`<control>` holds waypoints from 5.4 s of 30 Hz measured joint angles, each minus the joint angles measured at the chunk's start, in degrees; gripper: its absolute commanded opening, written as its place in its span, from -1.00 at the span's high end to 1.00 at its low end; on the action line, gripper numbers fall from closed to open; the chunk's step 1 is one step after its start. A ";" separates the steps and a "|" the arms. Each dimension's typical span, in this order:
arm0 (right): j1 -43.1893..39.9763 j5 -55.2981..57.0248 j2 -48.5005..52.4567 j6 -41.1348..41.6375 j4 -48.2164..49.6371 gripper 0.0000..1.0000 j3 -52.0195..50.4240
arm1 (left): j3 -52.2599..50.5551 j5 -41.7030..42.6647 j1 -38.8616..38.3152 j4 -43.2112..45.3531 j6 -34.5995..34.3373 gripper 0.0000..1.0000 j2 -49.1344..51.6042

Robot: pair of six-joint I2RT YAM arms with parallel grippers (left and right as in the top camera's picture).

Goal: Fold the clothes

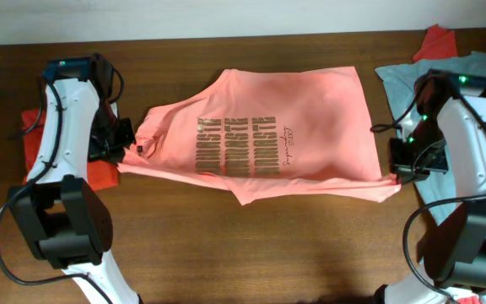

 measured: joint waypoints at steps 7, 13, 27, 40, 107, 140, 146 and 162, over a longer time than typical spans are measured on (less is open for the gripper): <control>-3.82 0.24 0.02 0.94 0.04 0.92 -3.41 | -13.38 -0.22 0.00 2.54 0.00 0.99 0.17; -7.26 0.22 0.02 2.14 0.04 0.92 -4.81 | -21.38 -0.20 0.00 5.53 -0.02 1.00 0.22; 1.53 -0.04 0.00 2.38 17.81 0.92 -5.11 | -21.90 2.86 0.00 19.32 -0.46 0.99 0.22; 2.62 -0.04 0.52 2.40 38.71 0.91 -5.14 | -21.90 2.97 0.00 21.90 -2.29 1.00 0.22; 2.62 -2.23 9.53 1.86 42.58 0.30 -13.92 | -17.09 0.26 -2.80 24.57 -3.93 0.99 0.22; 2.62 -2.60 8.66 3.13 38.73 0.22 -20.74 | -33.48 -4.11 -3.39 38.56 -4.13 0.45 -3.17; 2.62 -2.64 6.82 8.07 35.50 0.22 -25.11 | -36.09 -4.31 -3.39 37.97 -4.13 0.45 -4.48; -0.42 -6.34 4.50 17.20 37.22 0.21 -28.44 | -39.41 -2.62 0.66 32.87 -4.11 0.47 -6.08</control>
